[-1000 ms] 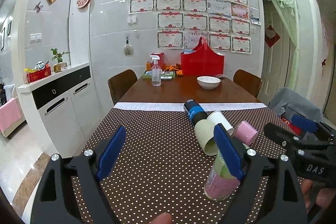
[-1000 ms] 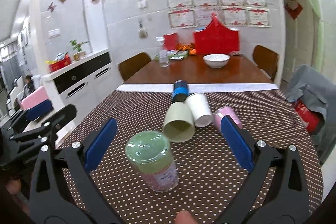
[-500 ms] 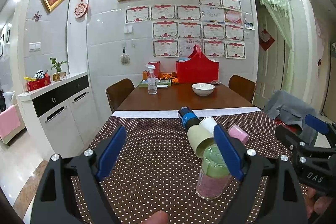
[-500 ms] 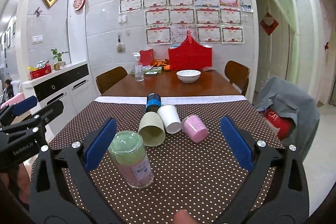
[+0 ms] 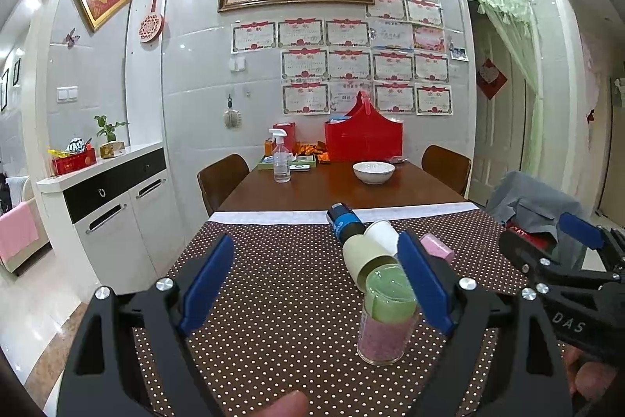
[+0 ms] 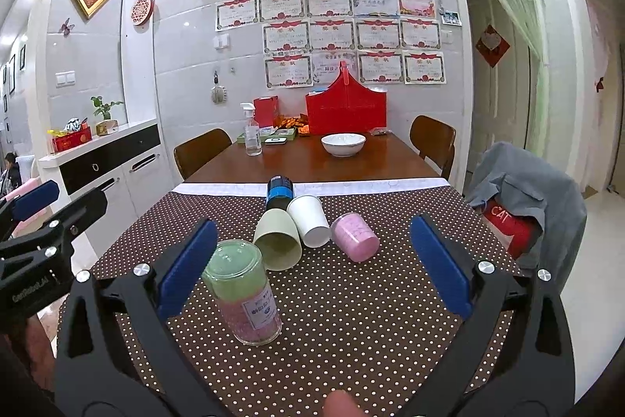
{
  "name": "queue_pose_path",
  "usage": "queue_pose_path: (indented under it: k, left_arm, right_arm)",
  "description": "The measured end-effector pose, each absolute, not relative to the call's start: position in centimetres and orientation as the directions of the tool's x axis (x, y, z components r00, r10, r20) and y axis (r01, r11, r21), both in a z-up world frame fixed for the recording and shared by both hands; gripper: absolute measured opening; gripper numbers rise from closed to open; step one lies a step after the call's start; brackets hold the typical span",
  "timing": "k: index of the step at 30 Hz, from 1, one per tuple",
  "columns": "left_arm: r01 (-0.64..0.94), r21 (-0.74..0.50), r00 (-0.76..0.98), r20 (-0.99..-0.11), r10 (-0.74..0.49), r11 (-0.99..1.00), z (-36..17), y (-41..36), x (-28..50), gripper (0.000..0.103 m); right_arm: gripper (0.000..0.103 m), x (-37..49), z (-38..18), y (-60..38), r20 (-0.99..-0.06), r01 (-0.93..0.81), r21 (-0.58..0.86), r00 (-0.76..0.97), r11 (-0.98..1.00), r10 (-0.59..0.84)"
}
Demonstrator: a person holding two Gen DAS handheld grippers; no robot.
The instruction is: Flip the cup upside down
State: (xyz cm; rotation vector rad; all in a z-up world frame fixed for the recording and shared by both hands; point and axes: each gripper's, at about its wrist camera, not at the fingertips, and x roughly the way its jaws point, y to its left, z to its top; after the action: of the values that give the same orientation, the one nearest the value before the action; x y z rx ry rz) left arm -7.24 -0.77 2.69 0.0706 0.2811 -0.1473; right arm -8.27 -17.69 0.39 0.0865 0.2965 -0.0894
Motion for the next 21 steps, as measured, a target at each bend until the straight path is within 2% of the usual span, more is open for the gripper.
queue_pose_path:
  k: [21]
  left_arm:
    - [0.159, 0.049, 0.951, -0.276, -0.14, 0.986, 2.79, -0.95, -8.05, 0.084]
  right_arm:
    - [0.097, -8.14, 0.35, -17.72, -0.302, 0.097, 0.087, 0.951, 0.991, -0.067]
